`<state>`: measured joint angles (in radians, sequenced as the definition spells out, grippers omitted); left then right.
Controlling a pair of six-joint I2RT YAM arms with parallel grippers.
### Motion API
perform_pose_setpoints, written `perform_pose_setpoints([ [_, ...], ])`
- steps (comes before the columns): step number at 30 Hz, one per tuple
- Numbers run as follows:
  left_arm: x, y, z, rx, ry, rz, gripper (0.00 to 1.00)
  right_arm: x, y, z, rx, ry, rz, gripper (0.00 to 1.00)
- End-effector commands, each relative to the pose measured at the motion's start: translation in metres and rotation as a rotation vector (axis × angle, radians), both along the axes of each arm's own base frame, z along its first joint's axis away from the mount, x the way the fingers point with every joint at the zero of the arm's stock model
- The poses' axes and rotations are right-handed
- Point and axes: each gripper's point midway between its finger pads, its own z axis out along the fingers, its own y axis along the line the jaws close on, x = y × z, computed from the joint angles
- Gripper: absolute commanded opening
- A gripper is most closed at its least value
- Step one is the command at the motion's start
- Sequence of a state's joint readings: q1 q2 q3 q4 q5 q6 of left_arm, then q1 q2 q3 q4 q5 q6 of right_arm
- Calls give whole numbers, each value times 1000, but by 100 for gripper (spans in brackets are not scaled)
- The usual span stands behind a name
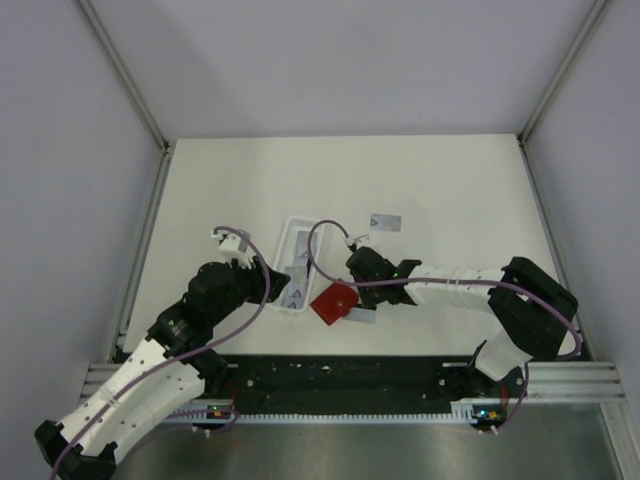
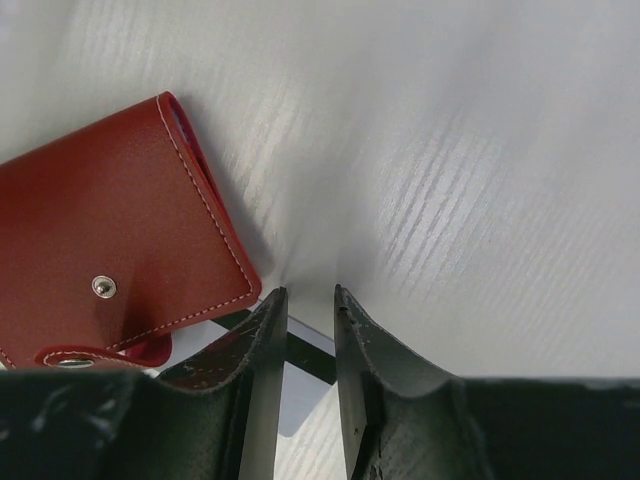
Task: Put the credit cards into the card holder
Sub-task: Move the credit card to the corner of the board.
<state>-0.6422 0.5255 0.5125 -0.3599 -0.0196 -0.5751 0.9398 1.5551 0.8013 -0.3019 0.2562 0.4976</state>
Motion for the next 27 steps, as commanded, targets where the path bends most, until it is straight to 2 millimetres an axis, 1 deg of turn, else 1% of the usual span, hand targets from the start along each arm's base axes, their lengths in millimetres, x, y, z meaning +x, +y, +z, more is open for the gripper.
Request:
perform_pose_setpoints([
  [1,2,-1,5,-23,-25,3,47,-9,12,-8,8,29,69,25],
  [10,1,0,3,-21,-23,6,47,-36,23,-20,-29,48,157,25],
  [18,1,0,2,-19,-22,4,47,-55,17,-27,-19,77,166,23],
  [27,2,-1,2,-18,-21,3,47,-83,22,-30,21,116,234,20],
])
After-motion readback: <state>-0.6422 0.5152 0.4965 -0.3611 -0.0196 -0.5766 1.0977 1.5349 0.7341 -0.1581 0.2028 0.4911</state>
